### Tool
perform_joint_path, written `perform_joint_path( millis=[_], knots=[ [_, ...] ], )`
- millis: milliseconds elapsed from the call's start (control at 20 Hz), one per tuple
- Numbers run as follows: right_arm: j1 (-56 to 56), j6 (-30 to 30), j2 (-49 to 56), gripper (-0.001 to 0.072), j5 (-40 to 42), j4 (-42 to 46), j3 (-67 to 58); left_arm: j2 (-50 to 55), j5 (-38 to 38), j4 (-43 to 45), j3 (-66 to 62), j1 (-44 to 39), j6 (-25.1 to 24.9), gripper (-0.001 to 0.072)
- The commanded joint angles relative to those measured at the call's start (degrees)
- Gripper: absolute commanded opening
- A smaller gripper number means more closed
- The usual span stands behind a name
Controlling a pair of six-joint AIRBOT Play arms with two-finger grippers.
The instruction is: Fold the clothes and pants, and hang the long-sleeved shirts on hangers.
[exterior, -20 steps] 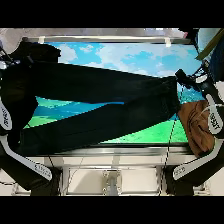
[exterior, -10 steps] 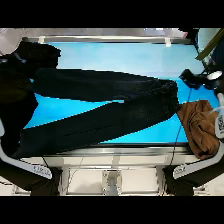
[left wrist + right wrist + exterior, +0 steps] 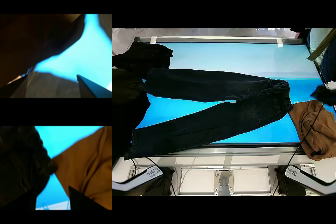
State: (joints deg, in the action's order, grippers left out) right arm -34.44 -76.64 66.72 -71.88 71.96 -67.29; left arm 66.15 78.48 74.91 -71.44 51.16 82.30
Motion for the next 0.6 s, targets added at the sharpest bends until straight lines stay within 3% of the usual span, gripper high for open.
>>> perform_joint_path(
  millis=[0,250,550],
  knots=[
    [-1.01,2.05,-6.82,0.0431,-2.32,-1.64,10.75,-10.75,3.06,0.96,19.04,8.57,0.5,0.0676],
    [-1.01,6.05,-7.52,0.0431,-2.56,-3.13,11.91,-18.67,2.51,1.22,35.67,17.42,3.87,0.0676],
    [-1.01,8.46,-7.5,0.0431,-3.5,-2.71,11.91,-19.32,4.85,1.29,36.7,22.45,4.68,0.0675]
  ],
)
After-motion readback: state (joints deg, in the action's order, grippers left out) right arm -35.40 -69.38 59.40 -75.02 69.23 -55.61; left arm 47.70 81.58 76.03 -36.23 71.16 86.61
